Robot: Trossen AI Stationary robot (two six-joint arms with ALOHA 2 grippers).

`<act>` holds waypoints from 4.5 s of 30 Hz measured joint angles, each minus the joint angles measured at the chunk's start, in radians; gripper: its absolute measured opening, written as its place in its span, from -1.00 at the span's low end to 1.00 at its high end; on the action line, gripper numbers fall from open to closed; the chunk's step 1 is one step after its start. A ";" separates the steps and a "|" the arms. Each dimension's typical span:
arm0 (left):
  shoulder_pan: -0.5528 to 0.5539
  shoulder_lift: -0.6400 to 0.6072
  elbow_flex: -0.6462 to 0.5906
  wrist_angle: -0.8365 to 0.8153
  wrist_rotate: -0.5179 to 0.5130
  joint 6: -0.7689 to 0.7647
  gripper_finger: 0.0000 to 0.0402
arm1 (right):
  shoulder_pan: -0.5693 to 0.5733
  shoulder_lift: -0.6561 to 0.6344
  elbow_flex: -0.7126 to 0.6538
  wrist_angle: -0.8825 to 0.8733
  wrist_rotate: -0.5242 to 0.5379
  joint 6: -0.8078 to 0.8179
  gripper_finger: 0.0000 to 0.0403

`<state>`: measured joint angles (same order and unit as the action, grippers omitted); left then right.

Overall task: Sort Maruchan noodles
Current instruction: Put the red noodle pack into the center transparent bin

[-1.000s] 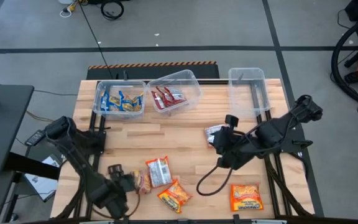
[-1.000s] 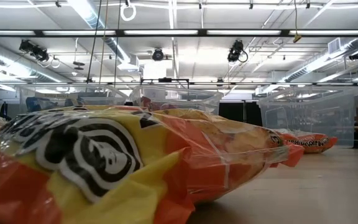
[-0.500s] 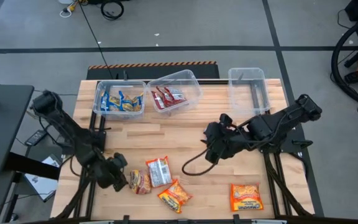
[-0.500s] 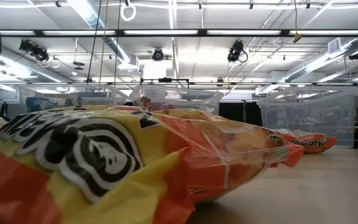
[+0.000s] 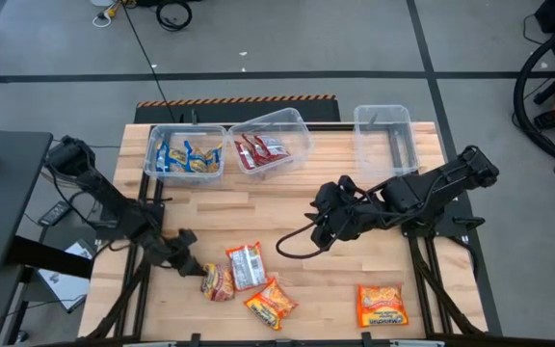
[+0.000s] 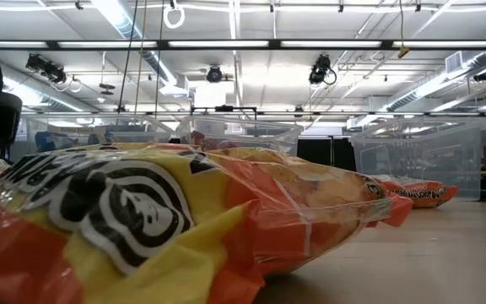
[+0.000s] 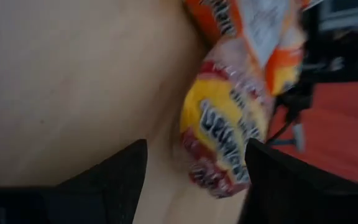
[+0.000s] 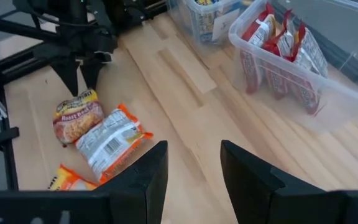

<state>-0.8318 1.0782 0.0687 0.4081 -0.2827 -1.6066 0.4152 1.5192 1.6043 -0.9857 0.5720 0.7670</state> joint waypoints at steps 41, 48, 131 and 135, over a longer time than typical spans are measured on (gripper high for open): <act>0.135 -0.004 0.016 0.025 0.217 -0.038 -0.02 | -0.047 0.000 0.001 0.023 -0.042 -0.063 -0.24; 0.135 0.022 0.017 0.040 0.235 -0.045 -0.20 | -0.047 0.000 0.001 0.023 -0.047 -0.087 -0.24; 0.549 0.327 1.320 -0.998 -0.288 1.779 -0.93 | -0.252 -0.016 -0.226 0.649 -0.300 -0.629 -0.25; 0.550 0.327 1.320 -0.996 -0.312 1.778 -0.90 | -0.253 -0.016 -0.226 0.649 -0.300 -0.621 -0.34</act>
<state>-0.2816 1.4055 1.3891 -0.5882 -0.5947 0.1712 0.1619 1.5036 1.3781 -0.3363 0.2718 0.1464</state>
